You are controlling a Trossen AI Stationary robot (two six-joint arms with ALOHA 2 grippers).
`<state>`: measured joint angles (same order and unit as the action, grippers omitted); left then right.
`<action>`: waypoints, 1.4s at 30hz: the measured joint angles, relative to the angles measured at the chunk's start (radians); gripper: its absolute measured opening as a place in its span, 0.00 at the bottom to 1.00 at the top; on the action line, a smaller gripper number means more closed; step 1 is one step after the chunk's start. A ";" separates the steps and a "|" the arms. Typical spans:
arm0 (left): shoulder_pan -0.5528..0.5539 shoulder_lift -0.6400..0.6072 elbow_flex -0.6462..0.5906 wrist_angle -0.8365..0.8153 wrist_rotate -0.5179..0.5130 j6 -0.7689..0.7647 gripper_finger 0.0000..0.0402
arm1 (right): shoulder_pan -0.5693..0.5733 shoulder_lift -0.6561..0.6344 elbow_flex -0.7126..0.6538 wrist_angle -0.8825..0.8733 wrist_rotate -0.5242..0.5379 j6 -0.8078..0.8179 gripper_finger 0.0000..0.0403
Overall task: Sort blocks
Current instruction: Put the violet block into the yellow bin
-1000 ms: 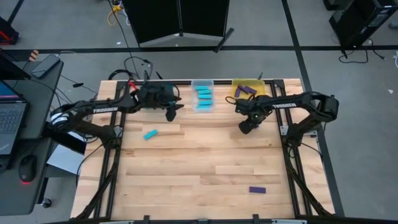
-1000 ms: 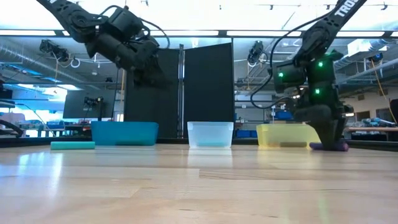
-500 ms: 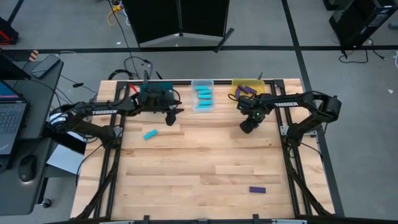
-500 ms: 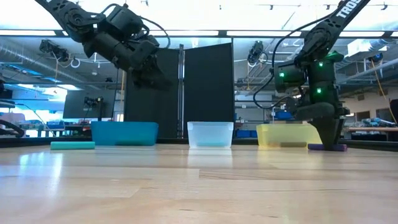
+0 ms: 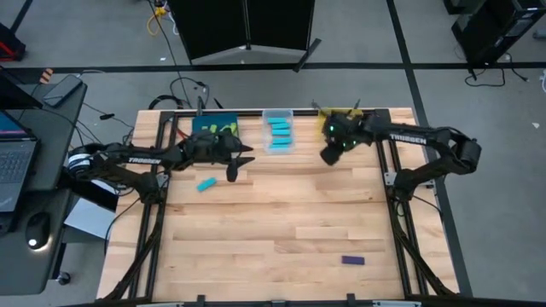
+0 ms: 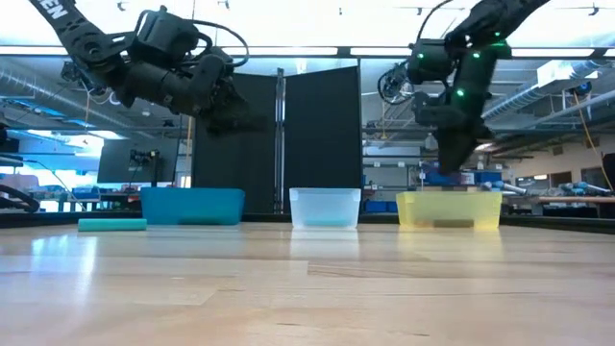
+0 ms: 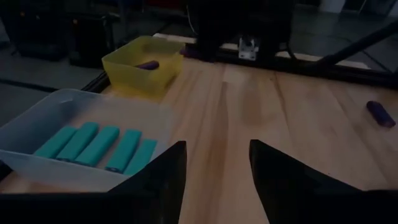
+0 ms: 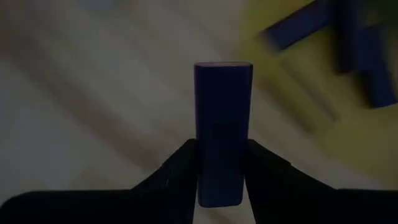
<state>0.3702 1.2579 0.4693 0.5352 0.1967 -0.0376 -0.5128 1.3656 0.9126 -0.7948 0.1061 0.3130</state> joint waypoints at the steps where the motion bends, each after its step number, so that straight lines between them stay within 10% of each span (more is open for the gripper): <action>1: 0.000 0.000 -0.006 0.014 0.001 -0.005 0.45 | -0.021 0.007 0.025 -0.006 0.008 0.000 0.28; 18: 0.000 0.000 -0.017 0.043 0.003 -0.023 0.45 | -0.370 0.360 0.286 -0.079 0.001 -0.184 0.28; 32: 0.000 0.000 -0.016 0.043 0.022 -0.022 0.45 | -0.432 0.444 0.283 -0.047 0.001 -0.201 0.29; 42: 0.000 0.000 -0.015 0.042 0.078 -0.020 0.45 | -0.432 0.443 0.283 -0.054 0.006 -0.222 0.50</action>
<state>0.3706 1.2582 0.4548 0.5772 0.2749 -0.0574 -0.9447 1.8086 1.1954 -0.8485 0.1116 0.0909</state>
